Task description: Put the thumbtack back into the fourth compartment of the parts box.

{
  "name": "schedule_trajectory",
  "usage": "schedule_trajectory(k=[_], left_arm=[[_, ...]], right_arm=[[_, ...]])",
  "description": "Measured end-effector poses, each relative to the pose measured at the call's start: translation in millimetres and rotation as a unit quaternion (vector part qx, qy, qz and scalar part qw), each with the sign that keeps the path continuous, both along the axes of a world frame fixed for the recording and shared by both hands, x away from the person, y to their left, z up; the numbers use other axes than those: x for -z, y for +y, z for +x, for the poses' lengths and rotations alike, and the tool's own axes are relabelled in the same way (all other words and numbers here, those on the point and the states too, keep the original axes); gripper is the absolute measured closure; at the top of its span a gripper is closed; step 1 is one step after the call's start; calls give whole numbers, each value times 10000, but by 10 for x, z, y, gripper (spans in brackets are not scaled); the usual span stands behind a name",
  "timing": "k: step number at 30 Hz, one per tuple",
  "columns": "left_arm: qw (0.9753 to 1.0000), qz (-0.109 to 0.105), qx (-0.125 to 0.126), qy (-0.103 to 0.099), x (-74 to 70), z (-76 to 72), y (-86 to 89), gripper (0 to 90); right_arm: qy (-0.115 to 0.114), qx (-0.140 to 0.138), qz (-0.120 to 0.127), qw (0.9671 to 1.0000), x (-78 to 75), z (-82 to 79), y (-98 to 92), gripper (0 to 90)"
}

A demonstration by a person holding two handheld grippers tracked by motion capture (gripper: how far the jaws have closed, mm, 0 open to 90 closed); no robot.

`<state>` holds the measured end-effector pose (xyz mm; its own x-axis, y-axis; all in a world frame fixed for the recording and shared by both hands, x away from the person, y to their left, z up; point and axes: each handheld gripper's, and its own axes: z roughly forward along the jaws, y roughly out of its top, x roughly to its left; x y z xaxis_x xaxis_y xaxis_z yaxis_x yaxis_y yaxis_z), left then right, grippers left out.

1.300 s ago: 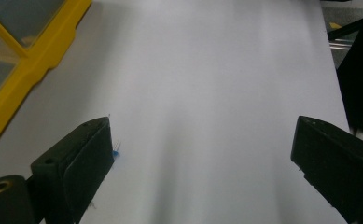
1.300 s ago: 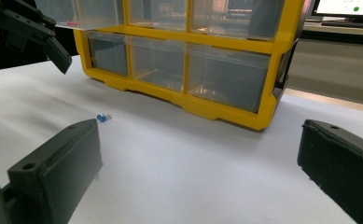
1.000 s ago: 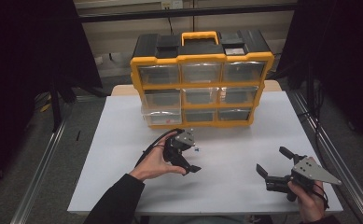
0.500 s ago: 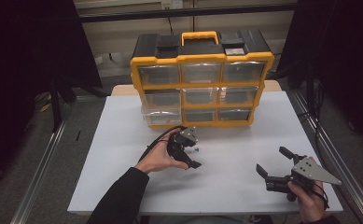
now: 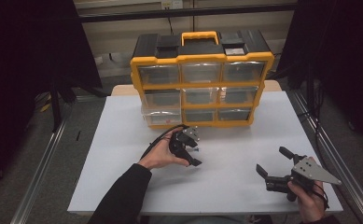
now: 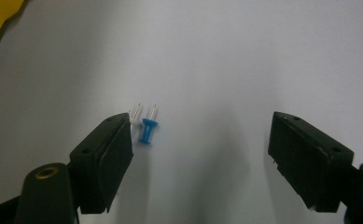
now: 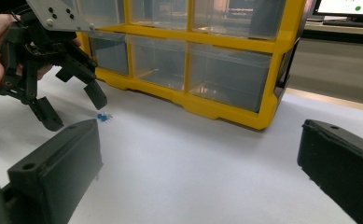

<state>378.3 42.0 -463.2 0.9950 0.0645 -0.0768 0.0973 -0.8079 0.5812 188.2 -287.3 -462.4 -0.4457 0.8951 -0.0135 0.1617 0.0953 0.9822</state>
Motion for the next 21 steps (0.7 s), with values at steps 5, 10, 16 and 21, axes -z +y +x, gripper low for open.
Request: schedule_trajectory(k=[5, 10, 16, 21], left_arm=[[9999, 51, 66, 55, 21, 17, -14, 247], [9999, 41, 75, 105, 53, 38, -11, 284], [9998, 139, 172, -2, 45, 38, -19, 353], [9994, 267, 153, -151, 29, 48, -34, 397]], right_arm=[[-4, 3, 2, 10000, 1, 1, 0, 0], [-8, 12, 12, 10000, 2, 3, 2, 0], [-15, 8, 8, 10000, 2, 5, 1, 0], [-8, 11, 9, 10000, 3, 6, 1, 0]])
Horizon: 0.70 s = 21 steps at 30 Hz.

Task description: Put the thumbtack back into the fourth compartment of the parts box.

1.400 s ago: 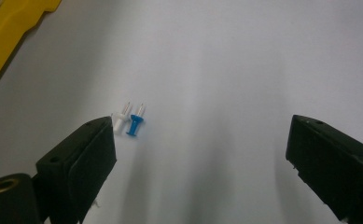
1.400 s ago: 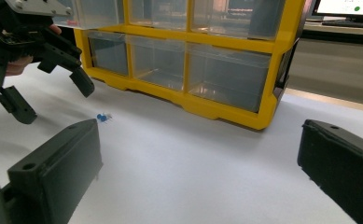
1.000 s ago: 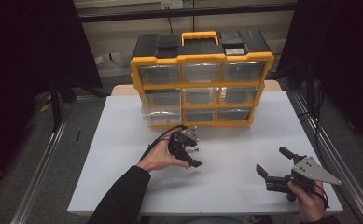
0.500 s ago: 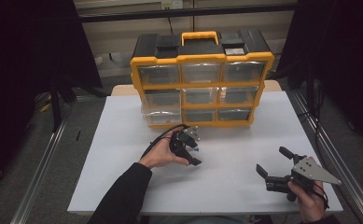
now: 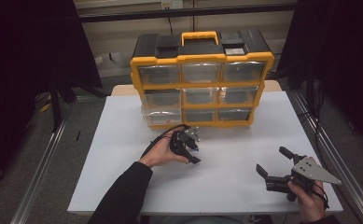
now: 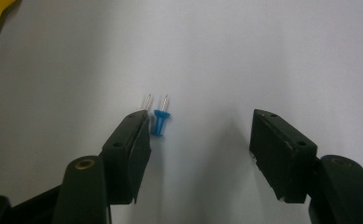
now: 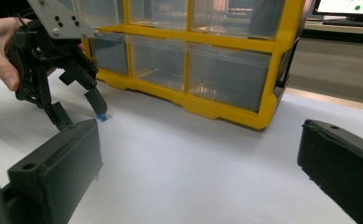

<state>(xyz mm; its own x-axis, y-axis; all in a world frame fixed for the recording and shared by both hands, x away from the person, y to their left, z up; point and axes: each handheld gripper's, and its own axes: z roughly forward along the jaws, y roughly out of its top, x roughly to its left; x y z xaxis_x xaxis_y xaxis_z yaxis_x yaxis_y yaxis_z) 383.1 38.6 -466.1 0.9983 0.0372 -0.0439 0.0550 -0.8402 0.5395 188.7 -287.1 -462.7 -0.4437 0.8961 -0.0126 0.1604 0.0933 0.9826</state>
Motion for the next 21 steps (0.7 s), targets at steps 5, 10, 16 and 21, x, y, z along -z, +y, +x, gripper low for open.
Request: schedule_trajectory(k=[5, 10, 16, 21], left_arm=[[10000, -28, -12, -8, 1, 4, -15, 436], [10000, -44, 76, -1, -4, 2, -24, 483], [9999, -78, 94, -5, -3, 3, -32, 553], [9999, -72, 128, -9, -10, 11, -48, 616]], right_arm=[[-9, -5, -2, 10000, -1, 0, -2, 0], [-5, -7, 1, 10000, 0, 1, 0, 0], [-2, -20, -11, 10000, 0, 0, 1, 0], [0, -22, -13, 10000, 0, 0, 1, 0]])
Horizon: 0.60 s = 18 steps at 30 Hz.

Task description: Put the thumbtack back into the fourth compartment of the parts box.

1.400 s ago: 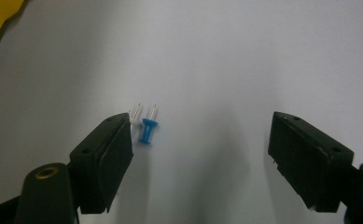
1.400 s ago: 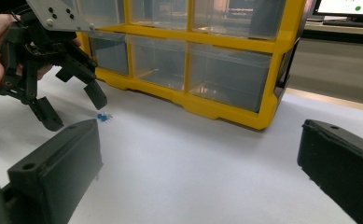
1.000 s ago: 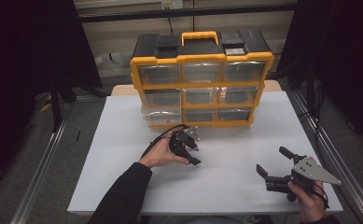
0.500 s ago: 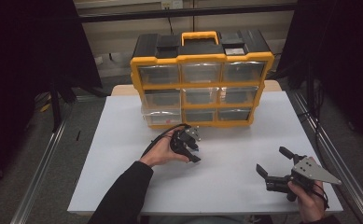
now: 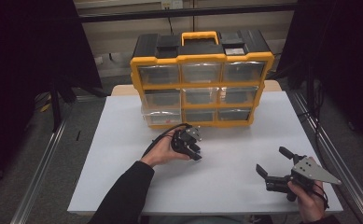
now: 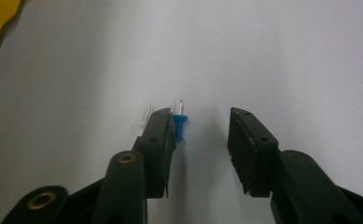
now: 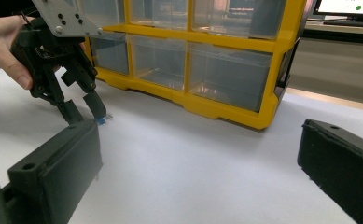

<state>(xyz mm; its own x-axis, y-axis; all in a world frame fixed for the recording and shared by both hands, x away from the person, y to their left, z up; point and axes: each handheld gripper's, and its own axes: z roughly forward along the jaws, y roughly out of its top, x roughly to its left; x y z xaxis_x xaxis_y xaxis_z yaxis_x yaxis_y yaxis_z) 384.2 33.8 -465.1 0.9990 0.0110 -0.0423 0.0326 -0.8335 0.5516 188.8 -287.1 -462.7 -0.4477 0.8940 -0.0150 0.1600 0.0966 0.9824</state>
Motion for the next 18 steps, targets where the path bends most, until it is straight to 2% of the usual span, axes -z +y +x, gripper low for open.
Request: schedule_trajectory(k=[5, 9, 14, 15, 18], left_arm=[[10000, 48, -23, 2, -7, 3, -17, 656], [9999, 66, -149, 23, -11, -2, -33, 672], [9997, 58, -230, 90, -10, 18, -36, 702], [9994, 59, -298, 154, -10, 12, -37, 704], [9995, 45, -255, 153, -11, 22, -46, 705]], right_arm=[[2, 0, -2, 10000, 0, 0, 0, 0], [0, -2, 2, 10000, 0, 1, 1, 0], [0, -3, 2, 10000, 0, 0, 0, 0], [-3, -7, -1, 10000, 0, 0, 1, 0], [2, -6, 2, 10000, 0, 0, 0, 0]])
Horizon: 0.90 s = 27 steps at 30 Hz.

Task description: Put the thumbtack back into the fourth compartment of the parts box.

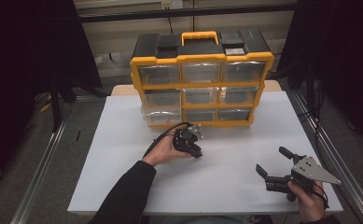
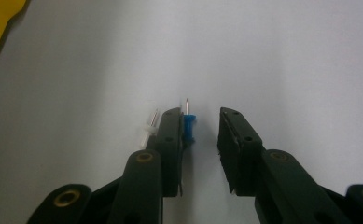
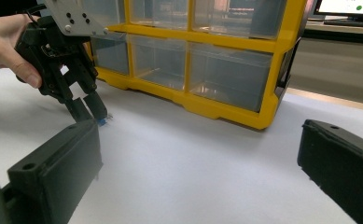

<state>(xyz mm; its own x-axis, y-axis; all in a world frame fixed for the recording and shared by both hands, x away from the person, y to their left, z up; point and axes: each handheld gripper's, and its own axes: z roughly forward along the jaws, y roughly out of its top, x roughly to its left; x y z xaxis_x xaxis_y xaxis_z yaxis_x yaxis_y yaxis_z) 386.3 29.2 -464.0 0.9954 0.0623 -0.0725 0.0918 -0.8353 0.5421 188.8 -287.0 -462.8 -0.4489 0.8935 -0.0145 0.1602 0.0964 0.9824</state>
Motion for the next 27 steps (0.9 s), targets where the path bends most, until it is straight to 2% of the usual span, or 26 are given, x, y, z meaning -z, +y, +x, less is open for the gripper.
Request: schedule_trajectory(k=[2, 3, 12, 15, 22, 24, 25, 26, 27], left_arm=[[10000, 8, -68, 8, 2, -5, -7, 704], [9999, -6, 11, 122, -3, 6, -6, 702], [9999, -100, -80, 70, 14, 18, -17, 698], [9999, -37, -98, -52, 11, 13, -22, 721], [10000, -26, -56, -12, 9, 21, -31, 830], [10000, 54, -61, -37, 0, 16, -37, 837], [10000, 51, 26, -77, -3, 31, -44, 838], [10000, 53, 31, -22, -5, 30, -47, 838], [10000, 45, 8, -69, -2, 24, -48, 840]], right_arm=[[0, 0, 1, 10000, 0, -1, 0, 0], [1, -2, 2, 10000, 0, 0, 0, 0], [2, -4, 0, 10000, 0, 0, 0, 0], [3, -9, 0, 10000, 0, -1, 1, 0], [2, -6, 2, 10000, 0, -1, 2, 0], [-4, 2, 5, 10000, 0, -2, 0, 0], [-5, 1, 3, 10000, 0, -1, -1, 0], [-4, -1, 2, 10000, 0, -1, -1, 0], [-4, 0, 1, 10000, 0, -1, -1, 0]])
